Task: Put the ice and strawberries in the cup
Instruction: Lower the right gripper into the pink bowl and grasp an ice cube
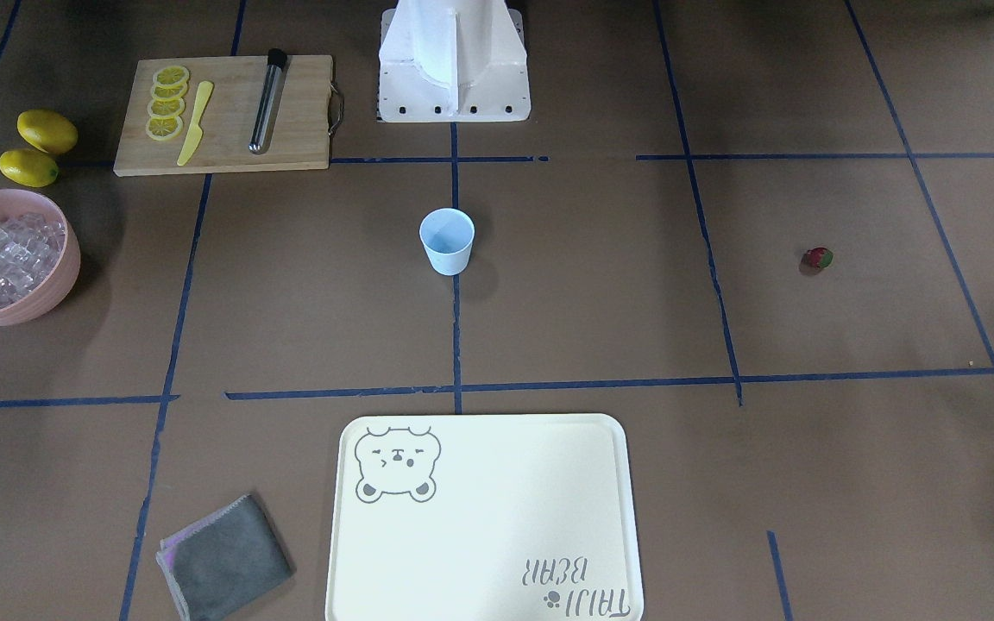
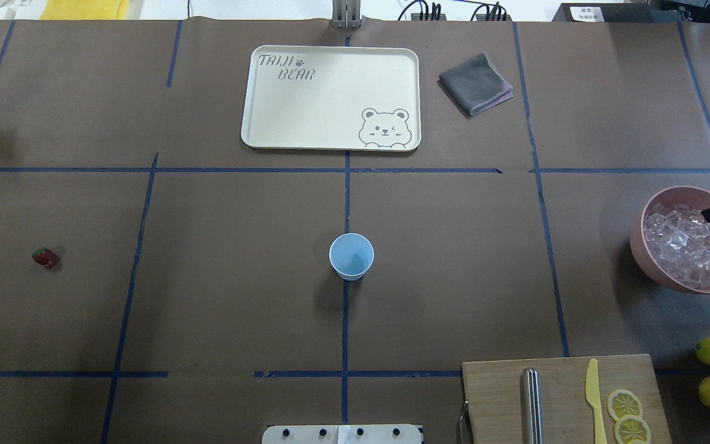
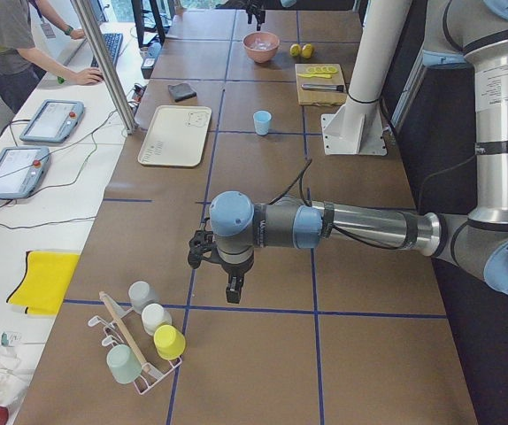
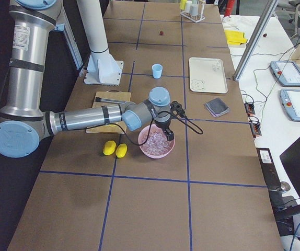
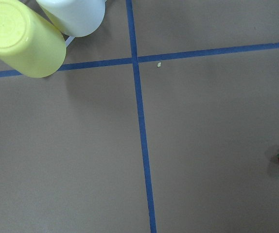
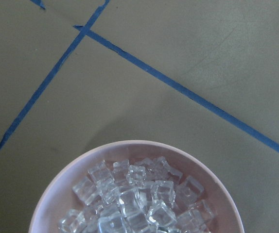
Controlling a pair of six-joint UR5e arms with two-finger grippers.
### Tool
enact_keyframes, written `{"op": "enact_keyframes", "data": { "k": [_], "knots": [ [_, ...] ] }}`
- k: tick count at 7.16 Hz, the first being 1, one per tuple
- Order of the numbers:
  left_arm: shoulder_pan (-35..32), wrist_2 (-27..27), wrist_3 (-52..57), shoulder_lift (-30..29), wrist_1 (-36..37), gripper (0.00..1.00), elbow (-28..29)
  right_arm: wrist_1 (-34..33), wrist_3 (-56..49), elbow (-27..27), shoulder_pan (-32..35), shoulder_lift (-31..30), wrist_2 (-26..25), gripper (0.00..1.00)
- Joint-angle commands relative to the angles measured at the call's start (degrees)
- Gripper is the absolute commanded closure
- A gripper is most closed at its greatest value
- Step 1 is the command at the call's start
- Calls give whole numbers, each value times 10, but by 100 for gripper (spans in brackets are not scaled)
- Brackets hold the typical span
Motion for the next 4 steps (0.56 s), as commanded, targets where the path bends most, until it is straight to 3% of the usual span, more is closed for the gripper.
{"op": "enact_keyframes", "data": {
  "k": [1, 4],
  "knots": [
    [0, -1, 0, 1, 0, 0, 1, 45, 24, -1, -35, -29, -19, 2],
    [0, -1, 0, 1, 0, 0, 1, 46, 32, -3, -65, -49, -20, 6]
  ]
}}
